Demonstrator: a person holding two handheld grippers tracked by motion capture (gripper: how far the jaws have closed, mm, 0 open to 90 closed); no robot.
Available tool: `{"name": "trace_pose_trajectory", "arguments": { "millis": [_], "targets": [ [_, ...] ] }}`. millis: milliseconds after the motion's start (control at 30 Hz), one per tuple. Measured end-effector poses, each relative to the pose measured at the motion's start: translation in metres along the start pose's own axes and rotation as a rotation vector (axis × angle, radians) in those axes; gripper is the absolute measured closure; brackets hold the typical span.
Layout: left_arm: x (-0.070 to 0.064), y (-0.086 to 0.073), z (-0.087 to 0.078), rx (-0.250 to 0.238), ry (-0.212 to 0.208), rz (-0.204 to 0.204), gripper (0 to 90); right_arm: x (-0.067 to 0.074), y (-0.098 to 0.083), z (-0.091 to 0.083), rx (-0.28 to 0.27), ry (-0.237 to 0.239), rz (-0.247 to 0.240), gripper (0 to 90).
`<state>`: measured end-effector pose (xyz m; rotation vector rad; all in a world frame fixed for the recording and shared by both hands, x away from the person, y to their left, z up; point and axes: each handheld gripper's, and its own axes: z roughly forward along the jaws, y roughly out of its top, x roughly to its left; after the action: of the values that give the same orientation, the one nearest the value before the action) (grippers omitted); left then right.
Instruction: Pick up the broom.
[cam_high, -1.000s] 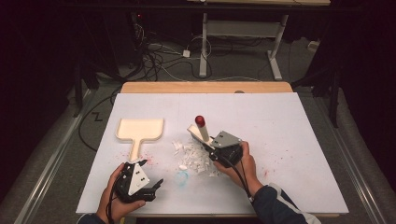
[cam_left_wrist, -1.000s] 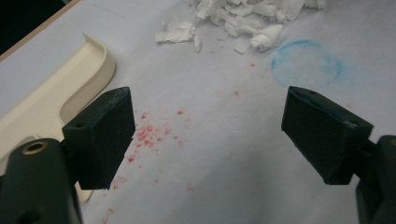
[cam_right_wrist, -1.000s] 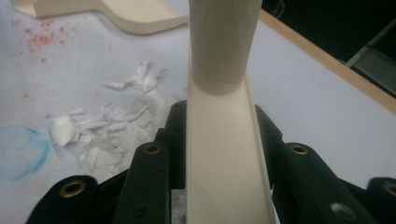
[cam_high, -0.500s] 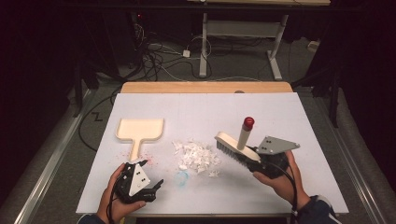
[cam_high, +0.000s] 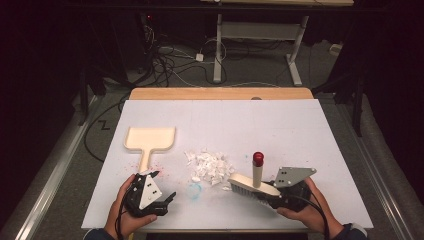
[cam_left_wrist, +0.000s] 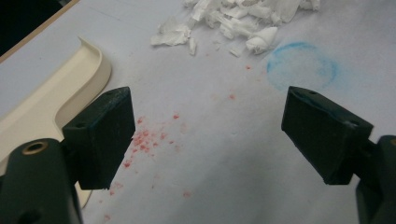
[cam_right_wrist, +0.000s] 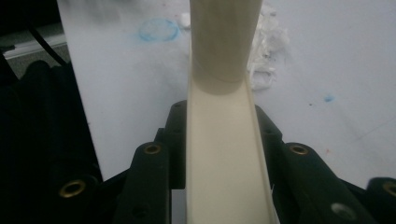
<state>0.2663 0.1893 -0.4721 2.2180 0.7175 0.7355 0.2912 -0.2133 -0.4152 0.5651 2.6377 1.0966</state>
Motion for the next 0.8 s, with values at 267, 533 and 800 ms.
{"name": "trace_pose_trajectory", "arguments": {
  "millis": [267,533,800],
  "targets": [
    [0.000,-0.001,0.000,0.001,-0.001,0.001,16.5,-0.009,0.019,0.034,-0.033,-0.036,-0.008,67.9],
    [0.001,-0.003,-0.002,-0.002,0.003,-0.008,16.5,-0.015,0.036,0.034,-0.084,-0.012,-0.017,67.8],
    [0.003,-0.004,-0.005,-0.010,0.018,-0.025,16.5,-0.034,0.057,0.014,-0.187,-0.047,0.002,67.7]
  ]
}}
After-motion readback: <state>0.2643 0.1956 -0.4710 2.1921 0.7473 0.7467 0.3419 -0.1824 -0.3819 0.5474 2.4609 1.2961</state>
